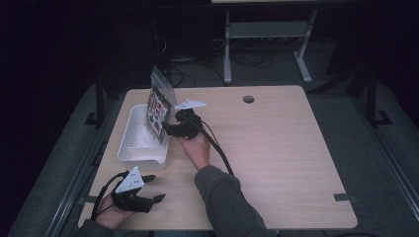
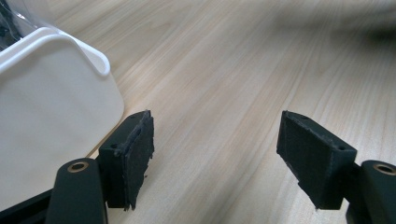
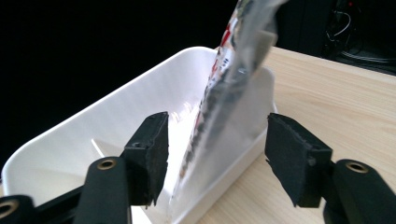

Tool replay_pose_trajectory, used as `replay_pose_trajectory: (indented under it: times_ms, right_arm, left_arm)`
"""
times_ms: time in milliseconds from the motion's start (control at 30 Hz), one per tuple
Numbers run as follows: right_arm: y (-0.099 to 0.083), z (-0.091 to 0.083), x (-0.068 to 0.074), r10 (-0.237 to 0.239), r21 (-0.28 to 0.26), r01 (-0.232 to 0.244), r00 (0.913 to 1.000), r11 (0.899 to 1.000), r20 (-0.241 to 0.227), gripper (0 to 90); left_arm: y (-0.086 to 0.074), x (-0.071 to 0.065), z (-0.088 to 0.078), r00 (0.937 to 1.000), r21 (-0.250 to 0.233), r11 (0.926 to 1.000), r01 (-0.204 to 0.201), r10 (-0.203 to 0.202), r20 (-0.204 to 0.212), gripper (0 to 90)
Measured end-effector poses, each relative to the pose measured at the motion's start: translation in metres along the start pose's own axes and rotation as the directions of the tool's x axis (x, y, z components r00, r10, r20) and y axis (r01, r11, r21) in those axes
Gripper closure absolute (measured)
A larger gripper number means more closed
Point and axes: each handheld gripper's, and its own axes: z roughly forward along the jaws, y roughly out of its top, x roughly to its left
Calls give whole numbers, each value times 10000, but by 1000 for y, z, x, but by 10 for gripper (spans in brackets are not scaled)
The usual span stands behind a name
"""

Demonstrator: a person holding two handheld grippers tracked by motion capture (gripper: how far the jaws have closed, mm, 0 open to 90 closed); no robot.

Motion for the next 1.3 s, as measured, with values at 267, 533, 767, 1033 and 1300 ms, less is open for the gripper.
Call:
replay_pose_trajectory:
  times_ms: [267,533,767,1033,1300]
  right_arm:
    - [-7,-22,-16,176,138,-168,9979,9998,-619,359]
    - [-16,-42,-26,-37,337,71,9948,9994,-1015,326]
    - [-27,-64,-40,97,477,-34,9912,9989,-1320,336]
    - [-37,-91,-54,173,399,-121,9910,9991,-1327,321]
    - [-42,-112,-62,159,611,-70,9890,9981,-1471,295]
  left_arm:
    - [2,0,3,10000,43,10000,-32,32,90,267]
    - [6,1,10,9995,-15,9999,127,-126,287,263]
    - [12,-2,16,9994,-100,9999,75,-71,345,262]
    - [21,-7,27,9986,-11,9999,-147,147,510,260]
    - [23,-9,34,9978,147,9997,-184,174,633,258]
